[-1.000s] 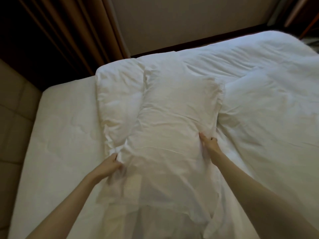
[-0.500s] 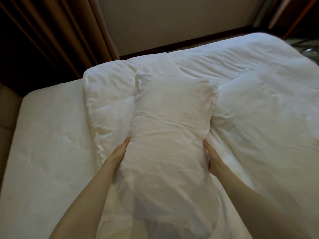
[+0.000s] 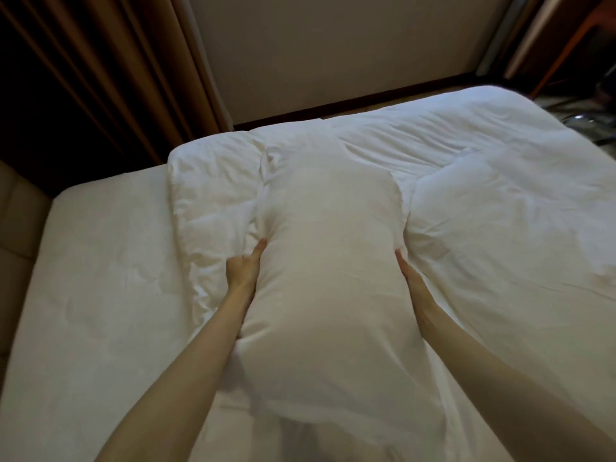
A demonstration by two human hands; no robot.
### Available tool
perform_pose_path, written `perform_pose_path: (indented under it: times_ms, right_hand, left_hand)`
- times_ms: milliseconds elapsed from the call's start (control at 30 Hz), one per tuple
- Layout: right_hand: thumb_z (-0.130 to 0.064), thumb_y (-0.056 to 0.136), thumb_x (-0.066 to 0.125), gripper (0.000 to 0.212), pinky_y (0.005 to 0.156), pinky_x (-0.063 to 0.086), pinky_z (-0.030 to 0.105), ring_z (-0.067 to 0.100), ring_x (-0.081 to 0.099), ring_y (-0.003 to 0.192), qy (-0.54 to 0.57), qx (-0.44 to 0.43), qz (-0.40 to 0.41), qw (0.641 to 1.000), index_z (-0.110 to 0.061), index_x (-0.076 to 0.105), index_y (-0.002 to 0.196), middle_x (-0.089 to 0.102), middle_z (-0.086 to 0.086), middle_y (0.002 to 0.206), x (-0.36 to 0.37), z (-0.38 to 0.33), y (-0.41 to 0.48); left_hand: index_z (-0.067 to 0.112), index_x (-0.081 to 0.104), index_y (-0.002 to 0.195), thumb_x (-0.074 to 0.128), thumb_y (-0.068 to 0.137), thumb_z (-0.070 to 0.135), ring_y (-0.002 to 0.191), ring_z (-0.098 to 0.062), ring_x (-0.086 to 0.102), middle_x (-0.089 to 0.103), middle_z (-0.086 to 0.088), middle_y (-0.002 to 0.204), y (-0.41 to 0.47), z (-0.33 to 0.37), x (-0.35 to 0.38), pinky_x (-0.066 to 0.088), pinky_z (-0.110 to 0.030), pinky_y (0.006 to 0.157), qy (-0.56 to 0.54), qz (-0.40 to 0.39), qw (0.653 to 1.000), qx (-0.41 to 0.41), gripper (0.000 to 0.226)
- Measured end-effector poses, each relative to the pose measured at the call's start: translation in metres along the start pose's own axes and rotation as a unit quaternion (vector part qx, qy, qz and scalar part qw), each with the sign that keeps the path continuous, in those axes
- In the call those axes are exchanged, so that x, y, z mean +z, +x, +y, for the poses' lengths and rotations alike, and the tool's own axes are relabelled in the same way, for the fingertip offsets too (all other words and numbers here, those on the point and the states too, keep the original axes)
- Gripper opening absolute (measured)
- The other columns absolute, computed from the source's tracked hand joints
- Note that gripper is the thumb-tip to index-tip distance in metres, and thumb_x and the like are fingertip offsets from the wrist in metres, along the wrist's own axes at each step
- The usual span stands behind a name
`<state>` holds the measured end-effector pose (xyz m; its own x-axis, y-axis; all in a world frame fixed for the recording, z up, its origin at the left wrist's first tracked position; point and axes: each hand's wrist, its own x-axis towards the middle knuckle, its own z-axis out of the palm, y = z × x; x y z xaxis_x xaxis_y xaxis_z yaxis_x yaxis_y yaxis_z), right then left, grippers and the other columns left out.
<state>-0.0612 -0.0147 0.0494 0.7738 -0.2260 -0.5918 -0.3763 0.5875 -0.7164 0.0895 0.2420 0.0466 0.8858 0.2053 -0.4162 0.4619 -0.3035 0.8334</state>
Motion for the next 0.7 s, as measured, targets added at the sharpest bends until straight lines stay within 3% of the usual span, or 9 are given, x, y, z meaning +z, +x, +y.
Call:
perform_pose_path:
  times_ms: [100, 233, 333, 500, 600, 700]
  right_hand:
    - [-0.053, 0.093, 0.043, 0.045, 0.056, 0.058, 0.022, 0.011, 0.075, 0.076, 0.015, -0.011, -0.037, 0.999, -0.03, 0.08, 0.085, 0.079, -0.005, 0.084, 0.007, 0.003, -0.012]
    - [-0.046, 0.097, 0.04, 0.041, 0.051, 0.055, 0.021, 0.008, 0.071, 0.058, 0.035, -0.03, -0.077, 0.996, -0.027, 0.076, 0.093, 0.074, -0.007, 0.066, 0.027, 0.012, -0.028]
    - [-0.046, 0.098, 0.038, 0.036, 0.047, 0.053, 0.02, 0.007, 0.066, 0.051, 0.036, -0.043, -0.112, 0.992, -0.023, 0.065, 0.096, 0.07, -0.008, 0.058, 0.05, 0.019, -0.043]
    - [-0.058, 0.092, 0.039, 0.058, 0.073, 0.058, 0.033, 0.02, 0.07, 0.084, 0.018, -0.053, -0.167, 0.984, -0.016, 0.061, 0.125, 0.074, 0.003, 0.096, 0.094, 0.022, -0.065]
    - [-0.053, 0.095, 0.038, 0.048, 0.06, 0.058, 0.026, 0.013, 0.073, 0.07, -0.003, -0.06, -0.211, 0.976, -0.018, 0.067, 0.111, 0.076, -0.002, 0.08, 0.125, 0.026, -0.081]
    - [-0.036, 0.1, 0.036, 0.04, 0.046, 0.052, 0.016, 0.004, 0.068, 0.051, -0.036, -0.08, -0.224, 0.971, -0.023, 0.07, 0.085, 0.072, -0.009, 0.058, 0.158, 0.031, -0.091]
  left_hand:
    - [0.012, 0.046, 0.047, 0.075, 0.074, 0.042, 0.061, -0.02, 0.047, 0.046, -0.001, 0.052, -0.015, 0.024, -0.02, 0.033, -0.033, 0.054, -0.033, 0.038, 0.998, 0.048, 0.049]
    - [0.014, 0.056, 0.056, 0.079, 0.069, 0.037, 0.06, -0.017, 0.057, 0.061, -0.002, 0.066, -0.046, 0.043, -0.062, 0.046, -0.026, 0.061, -0.122, 0.062, 0.985, 0.109, 0.035]
    - [0.011, 0.051, 0.05, 0.08, 0.067, 0.037, 0.051, -0.014, 0.057, 0.058, 0.003, 0.054, -0.073, 0.049, -0.103, 0.044, -0.017, 0.046, -0.167, 0.09, 0.972, 0.139, 0.043]
    - [0.024, 0.037, 0.03, 0.078, 0.074, 0.027, 0.025, 0.001, 0.036, 0.037, 0.014, 0.026, -0.114, 0.056, -0.162, 0.027, -0.009, 0.032, -0.208, 0.128, 0.947, 0.21, 0.06]
    - [0.021, 0.037, 0.039, 0.077, 0.075, 0.026, 0.027, 0.0, 0.036, 0.037, 0.014, 0.027, -0.139, 0.06, -0.202, 0.028, -0.011, 0.036, -0.229, 0.163, 0.931, 0.234, 0.054]
    - [0.015, 0.058, 0.053, 0.077, 0.076, 0.021, 0.038, 0.0, 0.056, 0.058, 0.016, 0.038, -0.158, 0.069, -0.235, 0.043, -0.014, 0.04, -0.252, 0.19, 0.916, 0.248, 0.031]
